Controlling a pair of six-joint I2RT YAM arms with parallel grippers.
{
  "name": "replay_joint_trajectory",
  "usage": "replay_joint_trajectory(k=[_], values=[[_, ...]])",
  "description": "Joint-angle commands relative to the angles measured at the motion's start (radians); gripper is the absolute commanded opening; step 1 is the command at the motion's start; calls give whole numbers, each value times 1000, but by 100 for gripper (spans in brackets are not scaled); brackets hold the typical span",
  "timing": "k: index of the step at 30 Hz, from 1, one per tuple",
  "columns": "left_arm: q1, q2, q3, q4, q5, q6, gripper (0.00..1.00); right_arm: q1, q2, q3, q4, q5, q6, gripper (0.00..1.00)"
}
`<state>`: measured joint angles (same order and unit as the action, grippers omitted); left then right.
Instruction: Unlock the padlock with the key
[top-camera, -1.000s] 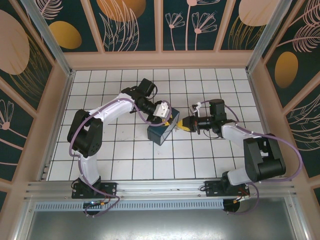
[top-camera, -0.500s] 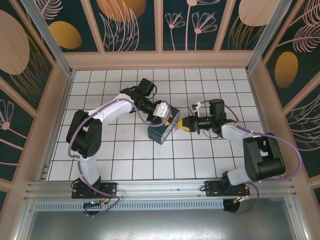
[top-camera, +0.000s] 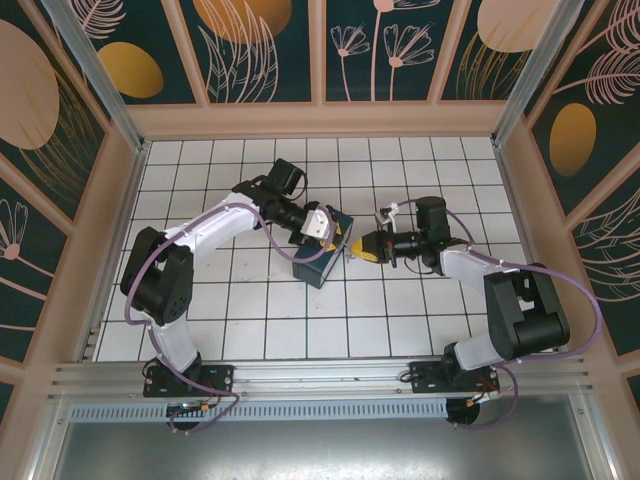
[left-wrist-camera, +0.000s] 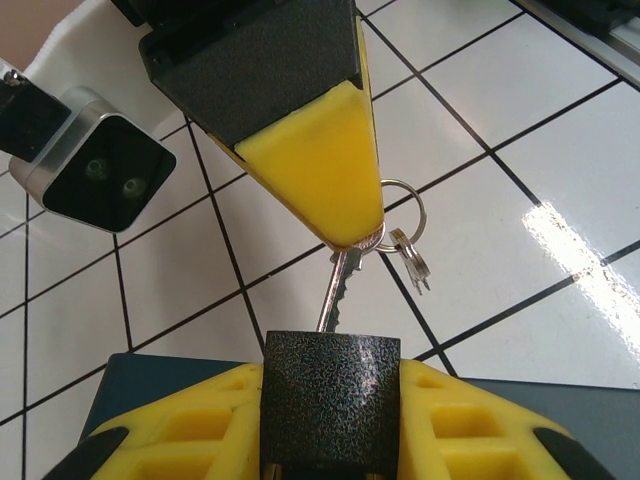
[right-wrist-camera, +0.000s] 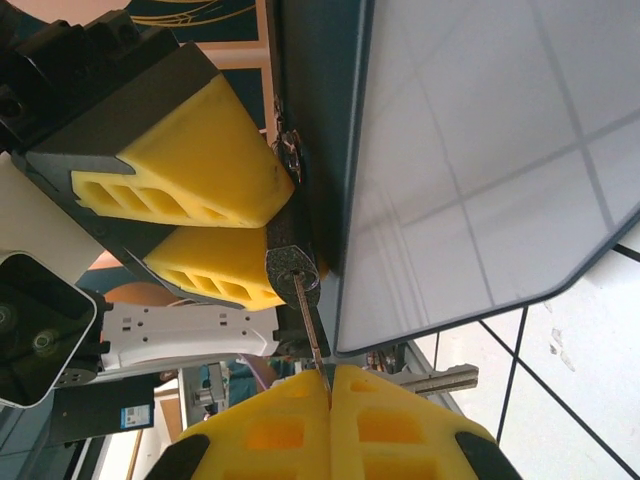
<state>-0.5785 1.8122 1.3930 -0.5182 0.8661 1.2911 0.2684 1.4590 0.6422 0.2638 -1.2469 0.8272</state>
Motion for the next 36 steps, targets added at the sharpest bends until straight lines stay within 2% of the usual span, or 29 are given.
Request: replay_joint_trajectory(k=[1, 12, 16, 21, 27, 32, 36], values=[[-13, -50, -5, 58, 73, 41, 20, 14, 14, 32, 91, -34, 39, 0], [-12, -50, -19, 71, 60, 47, 20, 32, 15, 82, -11, -40, -72, 0], [-11, -29, 18, -22, 66, 95, 20, 25, 10, 144, -186, 33, -215, 0], [-11, -22, 37, -81, 78, 129, 20, 24, 3, 173, -202, 44, -249, 0], [-11, 0, 65, -121, 70, 139, 19, 49, 11, 223, -338, 105, -384, 0], [-12, 18, 78, -122, 86, 134, 19, 60, 5, 229, -363, 116, -413, 0], [-11, 24, 89, -133, 94, 137, 19, 64, -16, 207, -311, 123, -402, 0]])
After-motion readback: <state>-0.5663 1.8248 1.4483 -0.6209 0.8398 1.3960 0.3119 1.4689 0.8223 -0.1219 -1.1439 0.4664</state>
